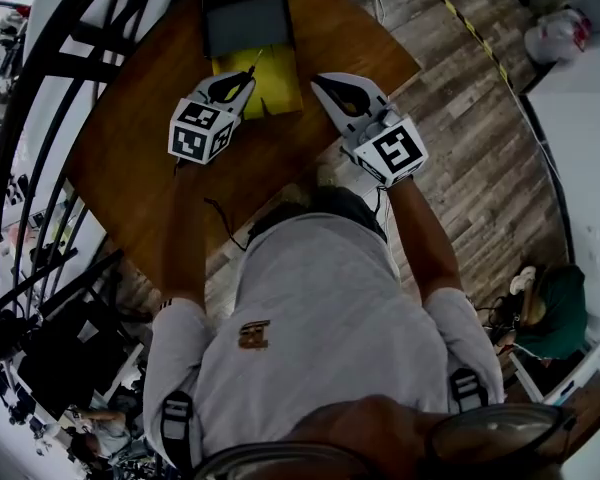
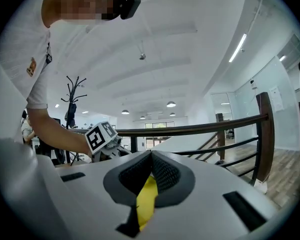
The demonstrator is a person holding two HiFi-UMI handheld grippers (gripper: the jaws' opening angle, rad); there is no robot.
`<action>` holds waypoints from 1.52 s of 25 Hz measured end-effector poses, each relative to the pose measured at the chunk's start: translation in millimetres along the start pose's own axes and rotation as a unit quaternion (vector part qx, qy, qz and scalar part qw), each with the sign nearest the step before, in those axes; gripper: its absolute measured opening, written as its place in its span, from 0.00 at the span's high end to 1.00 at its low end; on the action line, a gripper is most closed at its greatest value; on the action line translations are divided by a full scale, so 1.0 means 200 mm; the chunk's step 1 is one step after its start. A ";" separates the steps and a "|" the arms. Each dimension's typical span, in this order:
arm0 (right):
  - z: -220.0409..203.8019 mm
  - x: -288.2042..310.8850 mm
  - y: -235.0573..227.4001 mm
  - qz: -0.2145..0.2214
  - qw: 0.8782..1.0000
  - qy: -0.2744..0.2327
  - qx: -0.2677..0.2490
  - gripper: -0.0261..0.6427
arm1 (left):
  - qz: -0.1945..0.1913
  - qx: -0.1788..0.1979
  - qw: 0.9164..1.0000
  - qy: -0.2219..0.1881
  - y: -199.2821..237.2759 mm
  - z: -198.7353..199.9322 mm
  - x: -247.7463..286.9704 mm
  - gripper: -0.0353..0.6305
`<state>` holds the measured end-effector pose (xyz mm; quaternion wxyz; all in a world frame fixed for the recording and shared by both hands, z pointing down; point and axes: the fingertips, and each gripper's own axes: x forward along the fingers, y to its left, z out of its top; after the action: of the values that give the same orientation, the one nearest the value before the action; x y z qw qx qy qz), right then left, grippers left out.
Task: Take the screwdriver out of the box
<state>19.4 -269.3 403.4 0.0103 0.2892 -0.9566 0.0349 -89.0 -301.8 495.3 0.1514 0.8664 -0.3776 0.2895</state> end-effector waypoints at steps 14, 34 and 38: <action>0.18 0.09 0.28 0.024 0.999 -0.027 -0.016 0.91 | 0.016 -0.009 0.975 -0.223 -0.18 0.27 -0.47 0.84; 0.30 0.04 0.50 0.024 0.997 -0.069 -0.006 0.91 | 0.048 0.032 0.923 -0.379 -0.42 0.41 -0.82 0.84; 0.30 0.03 0.50 0.022 0.997 -0.072 -0.002 0.91 | 0.045 0.030 0.921 -0.386 -0.42 0.39 -0.81 0.84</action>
<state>-41.4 -194.8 338.6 -0.0590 0.2701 -0.9609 0.0128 -85.8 -191.6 329.4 -0.0456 0.8974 -0.4361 -0.0495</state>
